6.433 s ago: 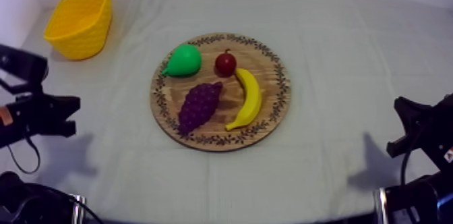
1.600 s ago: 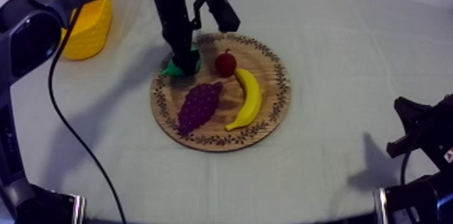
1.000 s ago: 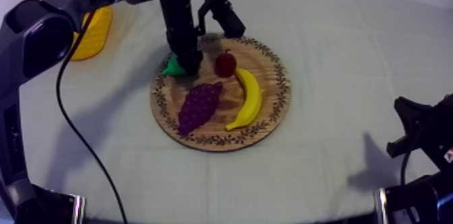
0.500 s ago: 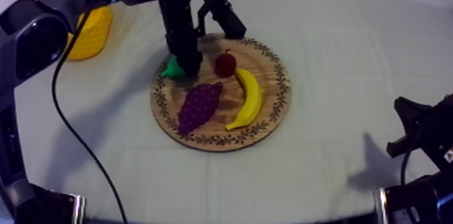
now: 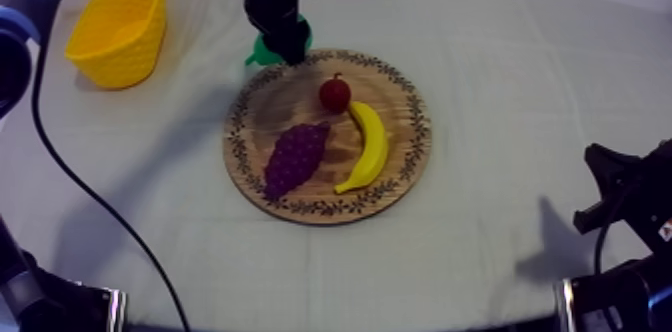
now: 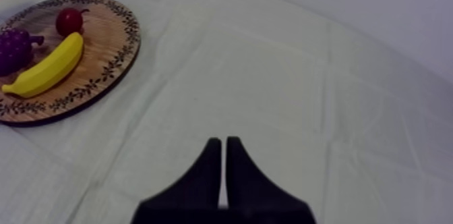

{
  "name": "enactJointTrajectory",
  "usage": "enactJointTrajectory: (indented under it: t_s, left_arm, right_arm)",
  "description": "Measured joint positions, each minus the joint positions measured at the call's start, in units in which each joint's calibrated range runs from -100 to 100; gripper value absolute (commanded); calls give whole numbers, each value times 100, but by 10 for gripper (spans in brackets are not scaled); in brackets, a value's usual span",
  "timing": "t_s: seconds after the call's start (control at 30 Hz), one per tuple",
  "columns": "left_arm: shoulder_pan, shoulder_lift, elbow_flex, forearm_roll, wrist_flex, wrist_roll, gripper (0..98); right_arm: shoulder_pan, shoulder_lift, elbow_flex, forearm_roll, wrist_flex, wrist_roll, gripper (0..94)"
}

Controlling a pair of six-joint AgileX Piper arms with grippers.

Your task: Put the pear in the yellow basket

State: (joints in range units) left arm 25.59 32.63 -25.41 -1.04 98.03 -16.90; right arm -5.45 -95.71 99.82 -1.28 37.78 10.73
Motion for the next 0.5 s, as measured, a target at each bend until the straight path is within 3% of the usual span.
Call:
enactJointTrajectory:
  t_s: [0.5]
  left_arm:
    - [-76, -401, -293, -12, 178, -44, 451]
  right_arm:
    - [0, 0, 0, 0, 0, 0, 4]
